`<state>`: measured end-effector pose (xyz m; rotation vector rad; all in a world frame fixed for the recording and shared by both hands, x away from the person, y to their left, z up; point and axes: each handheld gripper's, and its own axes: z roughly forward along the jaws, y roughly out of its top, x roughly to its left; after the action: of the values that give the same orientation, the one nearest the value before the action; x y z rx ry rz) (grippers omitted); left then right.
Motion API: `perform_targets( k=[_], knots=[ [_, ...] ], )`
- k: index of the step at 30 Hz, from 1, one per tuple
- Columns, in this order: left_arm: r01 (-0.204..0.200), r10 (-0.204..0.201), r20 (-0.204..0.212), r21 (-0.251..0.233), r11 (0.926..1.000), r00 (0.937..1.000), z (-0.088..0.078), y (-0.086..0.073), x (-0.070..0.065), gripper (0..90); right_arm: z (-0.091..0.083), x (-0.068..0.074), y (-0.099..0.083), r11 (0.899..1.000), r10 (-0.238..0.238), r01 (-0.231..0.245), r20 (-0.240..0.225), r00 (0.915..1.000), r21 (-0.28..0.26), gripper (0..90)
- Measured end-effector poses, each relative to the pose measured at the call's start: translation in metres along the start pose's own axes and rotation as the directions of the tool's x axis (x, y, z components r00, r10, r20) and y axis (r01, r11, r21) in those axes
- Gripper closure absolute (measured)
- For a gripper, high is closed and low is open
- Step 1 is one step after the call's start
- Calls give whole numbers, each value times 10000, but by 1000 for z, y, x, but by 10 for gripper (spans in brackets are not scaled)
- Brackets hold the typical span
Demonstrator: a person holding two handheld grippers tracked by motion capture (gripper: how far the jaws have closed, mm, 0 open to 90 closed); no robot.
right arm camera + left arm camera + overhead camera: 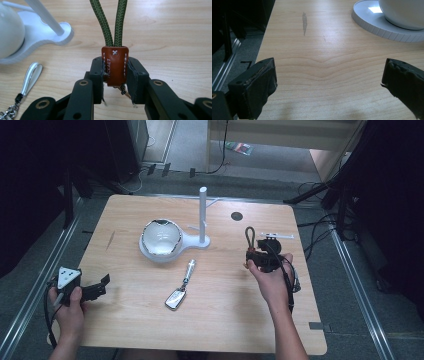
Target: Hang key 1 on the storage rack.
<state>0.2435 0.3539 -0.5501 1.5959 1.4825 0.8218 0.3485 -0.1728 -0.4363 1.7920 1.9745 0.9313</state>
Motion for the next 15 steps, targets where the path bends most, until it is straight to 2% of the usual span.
perform_targets(
  k=[8,11,14,15],
  knots=[
    [-36,36,-35,-18,10000,10000,0,0,-1,1,-13,4,7,9959,-1,-31,-355,9994,-900,698],
    [-26,26,-31,-13,10000,10000,0,0,-1,1,-17,7,9,9888,-267,204,-406,9988,-1479,698],
    [-37,37,-33,-15,10000,10000,0,0,0,2,-18,8,9,9842,-331,246,-455,9984,-1755,697],
    [-20,20,-37,9,10000,10000,0,0,-1,2,-19,9,10,9791,-375,256,-550,9978,-2020,697]
  ],
)
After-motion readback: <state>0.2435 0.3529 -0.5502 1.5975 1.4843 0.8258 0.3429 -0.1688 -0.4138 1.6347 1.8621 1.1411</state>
